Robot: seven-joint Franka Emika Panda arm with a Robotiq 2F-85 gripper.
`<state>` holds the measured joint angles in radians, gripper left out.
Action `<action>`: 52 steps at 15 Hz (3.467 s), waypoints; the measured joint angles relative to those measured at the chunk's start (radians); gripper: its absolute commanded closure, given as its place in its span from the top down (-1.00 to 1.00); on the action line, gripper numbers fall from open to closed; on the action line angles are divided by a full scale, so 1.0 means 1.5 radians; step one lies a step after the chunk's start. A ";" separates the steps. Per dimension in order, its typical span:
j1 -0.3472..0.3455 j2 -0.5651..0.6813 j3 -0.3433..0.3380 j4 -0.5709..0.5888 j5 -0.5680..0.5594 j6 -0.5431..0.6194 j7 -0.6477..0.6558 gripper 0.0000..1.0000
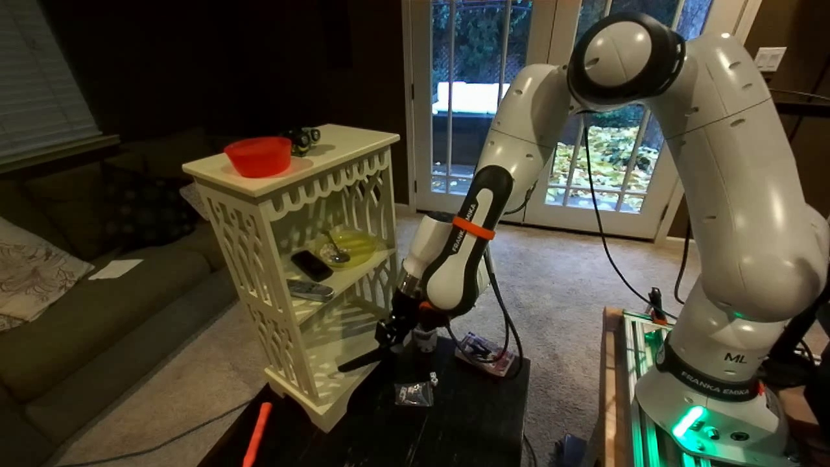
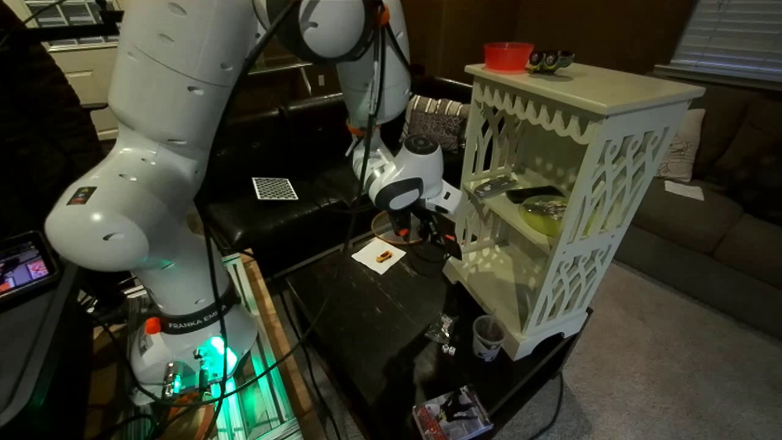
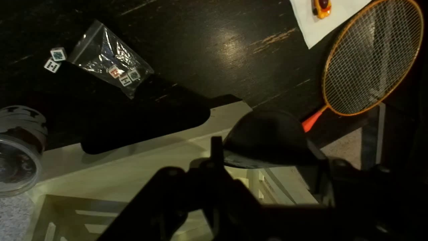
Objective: Move one black remote control to the bottom shelf.
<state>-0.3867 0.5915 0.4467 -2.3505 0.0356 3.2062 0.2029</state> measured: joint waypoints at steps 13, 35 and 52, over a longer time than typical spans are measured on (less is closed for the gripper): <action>0.200 0.160 -0.182 0.053 0.032 0.334 0.010 -0.38; 0.383 0.365 -0.310 0.259 0.215 0.450 -0.038 -0.38; 0.554 0.582 -0.451 0.578 0.414 0.354 -0.242 -0.38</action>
<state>0.4450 1.4638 -0.2294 -1.4834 0.6566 3.7365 -0.1606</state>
